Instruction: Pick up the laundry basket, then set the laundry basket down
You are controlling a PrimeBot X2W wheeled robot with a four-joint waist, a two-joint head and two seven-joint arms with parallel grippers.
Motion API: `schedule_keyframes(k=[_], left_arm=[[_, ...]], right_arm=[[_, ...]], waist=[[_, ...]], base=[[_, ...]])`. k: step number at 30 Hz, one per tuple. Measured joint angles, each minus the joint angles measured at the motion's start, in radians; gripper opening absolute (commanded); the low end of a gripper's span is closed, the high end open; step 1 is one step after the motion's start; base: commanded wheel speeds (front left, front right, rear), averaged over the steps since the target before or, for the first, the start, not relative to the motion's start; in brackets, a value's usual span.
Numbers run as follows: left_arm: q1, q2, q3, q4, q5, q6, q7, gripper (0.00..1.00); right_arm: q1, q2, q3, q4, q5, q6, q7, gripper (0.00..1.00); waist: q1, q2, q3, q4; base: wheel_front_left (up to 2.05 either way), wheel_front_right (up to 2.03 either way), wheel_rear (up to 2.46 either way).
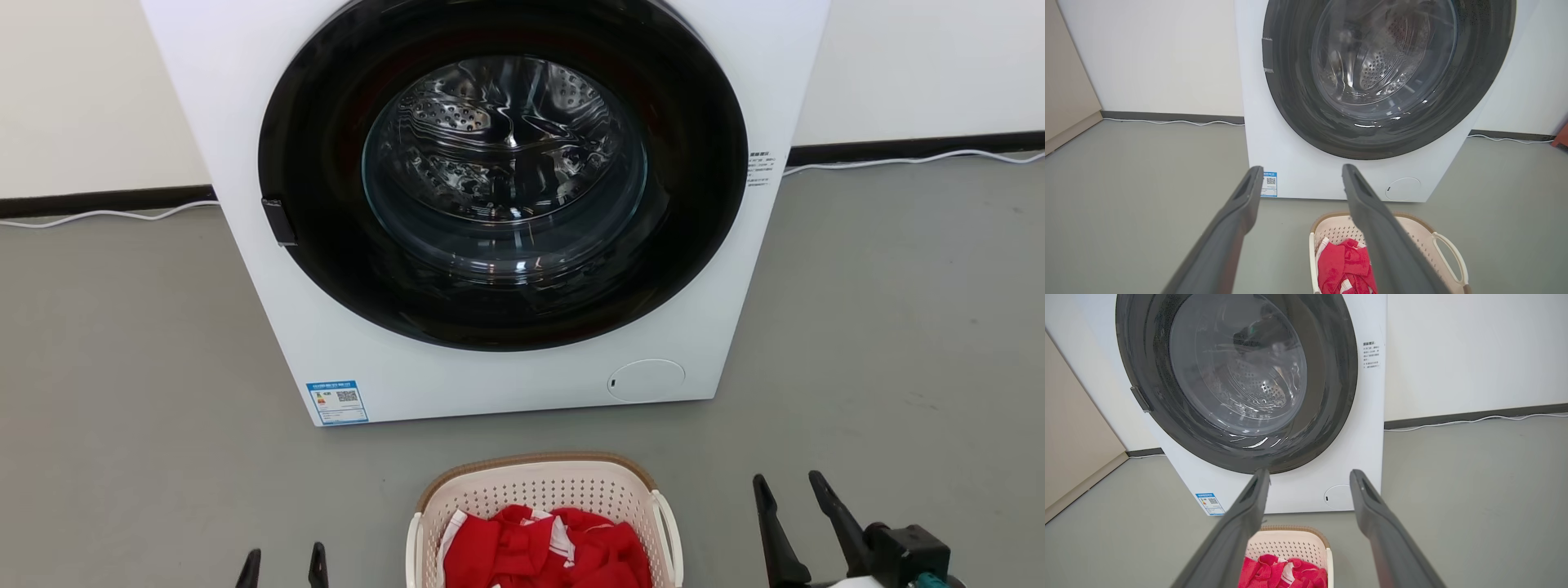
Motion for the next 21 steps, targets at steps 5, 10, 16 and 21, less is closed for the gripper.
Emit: schedule_keyframes(k=[5, 10, 16, 21], left_arm=[[0.005, -0.01, -0.002, 0.054, -0.009, -0.002, 0.001, 0.0], [0.005, -0.011, -0.001, 0.06, -0.053, -0.004, 0.013, 0.0], [0.003, -0.01, 0.005, 0.066, -0.121, -0.007, 0.029, 0.0], [0.001, -0.008, 0.009, 0.071, -0.17, -0.007, 0.039, 0.0]], right_arm=[[0.026, 0.01, 0.002, 0.046, 0.002, 0.0, 0.003, 0.0], [0.037, 0.012, -0.002, 0.049, 0.049, 0.0, 0.014, 0.0], [0.037, 0.012, -0.011, 0.047, 0.114, 0.0, 0.031, 0.0], [0.037, 0.012, -0.02, 0.044, 0.155, 0.0, 0.04, 0.0]], waist=[[0.0, 0.0, 0.0, 0.001], [0.0002, 0.0, 0.001, 0.002], [0.0003, 0.0, 0.005, 0.003], [0.0003, 0.0, 0.007, 0.004]], base=[[0.0, 0.0, 0.0], [0.0, 0.0, 0.0], [0.0, 0.0, 0.0], [0.0, 0.0, 0.0]])
